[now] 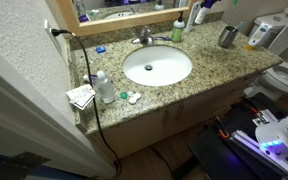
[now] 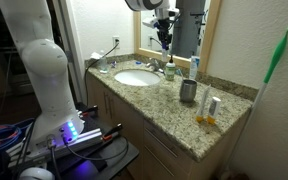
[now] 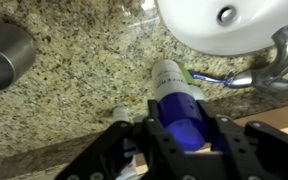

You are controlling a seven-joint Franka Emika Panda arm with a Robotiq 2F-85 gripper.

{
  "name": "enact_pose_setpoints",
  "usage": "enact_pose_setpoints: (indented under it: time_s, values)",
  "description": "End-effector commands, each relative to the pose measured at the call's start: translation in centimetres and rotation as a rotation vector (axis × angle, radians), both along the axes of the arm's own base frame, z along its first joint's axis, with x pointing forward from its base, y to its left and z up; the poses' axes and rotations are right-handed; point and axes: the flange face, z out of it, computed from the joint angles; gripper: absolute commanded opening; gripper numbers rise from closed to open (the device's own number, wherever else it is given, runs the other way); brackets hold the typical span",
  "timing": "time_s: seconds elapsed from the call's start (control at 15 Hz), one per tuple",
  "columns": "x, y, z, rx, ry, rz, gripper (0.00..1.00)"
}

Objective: Move the white bottle with a blue lid to the right side of the sink counter

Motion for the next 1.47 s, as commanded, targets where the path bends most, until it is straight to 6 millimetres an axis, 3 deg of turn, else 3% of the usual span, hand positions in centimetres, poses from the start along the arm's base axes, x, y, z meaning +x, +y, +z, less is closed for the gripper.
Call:
enact_pose_setpoints:
  time_s: [0.0, 0.07, 0.2, 0.27, 0.4, 0.47, 0.73, 1.13, 1.2, 1.33, 1.4]
  values:
    - [1.8, -8.0, -0.2, 0.04, 0.035, -0.193, 0.16]
    - [2.2, -10.0, -0.4, 0.059, 0.058, -0.24, 0.16]
    - [2.5, -10.8, 0.2, 0.139, 0.059, -0.251, 0.16]
    - [1.3, -10.6, -0.4, 0.084, 0.053, -0.245, 0.41]
    - [2.0, -11.3, -0.1, 0.114, 0.05, -0.259, 0.41]
    - [2.6, -10.9, -0.7, 0.087, 0.07, -0.277, 0.16]
    - [6.6, -11.8, -5.9, 0.017, 0.137, -0.429, 0.16]
    - [12.0, -11.8, -10.4, 0.009, 0.134, -0.612, 0.16]
    - [10.2, -11.6, -10.1, 0.031, 0.143, -0.567, 0.41]
    - [11.5, -11.6, -11.0, 0.024, 0.136, -0.596, 0.41]
    - [11.6, -11.5, -11.9, 0.021, 0.151, -0.596, 0.16]
